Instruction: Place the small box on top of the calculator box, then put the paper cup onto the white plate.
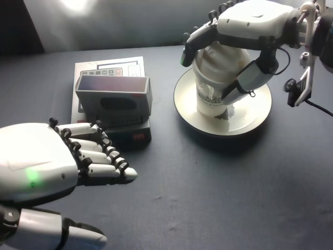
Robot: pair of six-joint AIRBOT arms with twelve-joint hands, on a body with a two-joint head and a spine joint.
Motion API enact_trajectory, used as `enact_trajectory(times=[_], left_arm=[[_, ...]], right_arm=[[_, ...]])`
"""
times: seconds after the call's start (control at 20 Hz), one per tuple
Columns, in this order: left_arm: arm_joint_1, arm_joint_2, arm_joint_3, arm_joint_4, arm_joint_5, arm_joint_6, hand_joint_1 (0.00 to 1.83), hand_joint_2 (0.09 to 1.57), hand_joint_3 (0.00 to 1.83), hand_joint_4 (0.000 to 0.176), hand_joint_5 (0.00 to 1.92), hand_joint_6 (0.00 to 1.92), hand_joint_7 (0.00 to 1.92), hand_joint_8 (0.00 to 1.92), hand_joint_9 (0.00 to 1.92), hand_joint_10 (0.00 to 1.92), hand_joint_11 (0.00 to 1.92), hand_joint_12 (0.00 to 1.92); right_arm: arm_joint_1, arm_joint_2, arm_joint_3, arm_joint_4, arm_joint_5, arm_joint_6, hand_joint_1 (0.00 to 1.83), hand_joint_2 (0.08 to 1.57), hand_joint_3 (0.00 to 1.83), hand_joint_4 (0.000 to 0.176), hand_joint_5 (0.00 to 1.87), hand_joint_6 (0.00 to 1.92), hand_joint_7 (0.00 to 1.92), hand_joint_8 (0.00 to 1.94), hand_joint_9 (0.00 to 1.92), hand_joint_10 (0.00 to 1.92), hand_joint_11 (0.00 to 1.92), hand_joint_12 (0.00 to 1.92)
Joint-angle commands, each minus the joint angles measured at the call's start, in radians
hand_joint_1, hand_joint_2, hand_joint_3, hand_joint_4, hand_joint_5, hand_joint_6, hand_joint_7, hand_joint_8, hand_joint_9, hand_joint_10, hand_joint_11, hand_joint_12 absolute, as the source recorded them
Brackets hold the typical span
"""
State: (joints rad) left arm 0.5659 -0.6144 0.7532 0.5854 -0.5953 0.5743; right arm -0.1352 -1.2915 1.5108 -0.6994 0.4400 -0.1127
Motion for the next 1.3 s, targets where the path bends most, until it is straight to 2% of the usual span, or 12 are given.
enact_trajectory(times=[0.0, 0.05, 0.1, 0.15, 0.2, 0.25, 0.65, 0.8, 0.95, 1.05, 1.15, 1.25], left_arm=[[-0.012, 0.001, 0.004, -0.025, -0.093, -0.003, 0.00, 1.27, 0.00, 0.000, 0.33, 0.00, 0.38, 0.00, 0.35, 0.00, 0.00, 0.71], [-0.014, 0.000, 0.004, -0.025, -0.092, -0.003, 0.00, 1.27, 0.00, 0.000, 0.35, 0.00, 0.39, 0.00, 0.36, 0.00, 0.00, 0.73], [-0.015, -0.001, 0.004, -0.025, -0.092, -0.003, 0.00, 1.27, 0.00, 0.000, 0.34, 0.00, 0.38, 0.00, 0.35, 0.00, 0.00, 0.70], [-0.016, -0.002, 0.004, -0.025, -0.091, -0.003, 0.00, 1.27, 0.00, 0.000, 0.34, 0.00, 0.38, 0.00, 0.35, 0.00, 0.00, 0.70], [-0.017, -0.003, 0.004, -0.025, -0.091, -0.003, 0.00, 1.27, 0.00, 0.000, 0.32, 0.00, 0.36, 0.00, 0.33, 0.00, 0.00, 0.69], [-0.018, -0.004, 0.004, -0.025, -0.091, -0.003, 0.00, 1.27, 0.00, 0.000, 0.32, 0.00, 0.37, 0.00, 0.33, 0.00, 0.00, 0.68], [-0.020, -0.005, 0.004, -0.023, -0.088, -0.003, 0.00, 1.27, 0.00, 0.000, 0.34, 0.01, 0.38, 0.01, 0.35, 0.00, 0.00, 0.72], [-0.021, -0.005, 0.004, -0.023, -0.088, -0.003, 0.00, 1.27, 0.00, 0.000, 0.35, 0.01, 0.39, 0.01, 0.35, 0.00, 0.00, 0.71], [-0.024, -0.006, 0.003, -0.023, -0.088, -0.003, 0.00, 1.27, 0.00, 0.000, 0.30, 0.00, 0.35, 0.00, 0.31, 0.00, 0.00, 0.63], [-0.029, -0.009, 0.003, -0.023, -0.082, -0.003, 0.00, 1.27, 0.00, 0.000, 0.24, 0.00, 0.28, 0.00, 0.24, 0.00, 0.00, 0.44], [-0.030, -0.009, 0.003, -0.023, -0.081, -0.003, 0.00, 1.25, 0.00, 0.000, 0.27, 0.00, 0.31, 0.00, 0.27, 0.00, 0.00, 0.53], [-0.030, -0.009, 0.002, -0.023, -0.081, -0.003, 0.00, 1.23, 0.00, 0.000, 0.30, 0.01, 0.32, 0.00, 0.28, 0.00, 0.00, 0.53]], right_arm=[[-0.003, 0.008, 0.004, 0.023, 0.061, -0.005, 1.25, 1.18, 0.00, 0.000, 0.78, 1.26, 0.92, 1.08, 0.76, 0.84, 0.66, 1.37], [-0.004, 0.008, 0.004, 0.020, 0.061, -0.006, 1.26, 1.13, 0.00, 0.000, 0.67, 0.70, 0.78, 0.63, 0.72, 0.63, 0.49, 1.34], [-0.004, 0.008, 0.004, 0.020, 0.061, -0.006, 1.26, 1.10, 0.00, 0.000, 0.70, 0.40, 0.81, 0.35, 0.73, 0.49, 0.44, 1.31], [-0.004, 0.008, 0.004, 0.019, 0.061, -0.006, 1.26, 1.10, 0.00, 0.000, 0.70, 0.40, 0.81, 0.35, 0.73, 0.49, 0.44, 1.31], [-0.004, 0.008, 0.004, 0.015, 0.061, -0.006, 1.17, 1.14, 0.00, 0.000, 0.67, 0.13, 0.75, 0.09, 0.62, 0.33, 0.24, 1.34], [-0.004, 0.008, 0.004, 0.011, 0.061, -0.006, 1.13, 1.12, 0.00, 0.000, 0.64, 0.07, 0.71, 0.04, 0.57, 0.27, 0.19, 1.34], [-0.003, 0.008, 0.003, -0.010, 0.065, -0.006, 1.00, 0.99, 0.00, 0.000, 0.42, 0.00, 0.51, 0.00, 0.47, 0.08, 0.01, 1.31], [-0.003, 0.009, 0.003, -0.014, 0.077, -0.006, 0.90, 0.99, 0.00, 0.000, 0.29, 0.00, 0.39, 0.00, 0.37, 0.03, 0.00, 1.18], [0.000, 0.014, -0.006, -0.022, 0.086, -0.006, 0.78, 0.95, 0.00, 0.000, 0.09, 0.00, 0.22, 0.00, 0.24, 0.00, 0.00, 0.82], [0.002, 0.029, -0.023, -0.022, 0.087, -0.006, 0.81, 0.94, 0.00, 0.000, 0.01, 0.00, 0.14, 0.00, 0.18, 0.00, 0.00, 0.67], [0.003, 0.042, -0.044, -0.030, 0.090, -0.006, 0.79, 0.93, 0.00, 0.000, 0.00, 0.00, 0.09, 0.00, 0.13, 0.00, 0.00, 0.55], [0.010, 0.056, -0.064, -0.041, 0.097, -0.006, 0.72, 0.92, 0.00, 0.000, 0.00, 0.00, 0.01, 0.00, 0.03, 0.01, 0.00, 0.26]])
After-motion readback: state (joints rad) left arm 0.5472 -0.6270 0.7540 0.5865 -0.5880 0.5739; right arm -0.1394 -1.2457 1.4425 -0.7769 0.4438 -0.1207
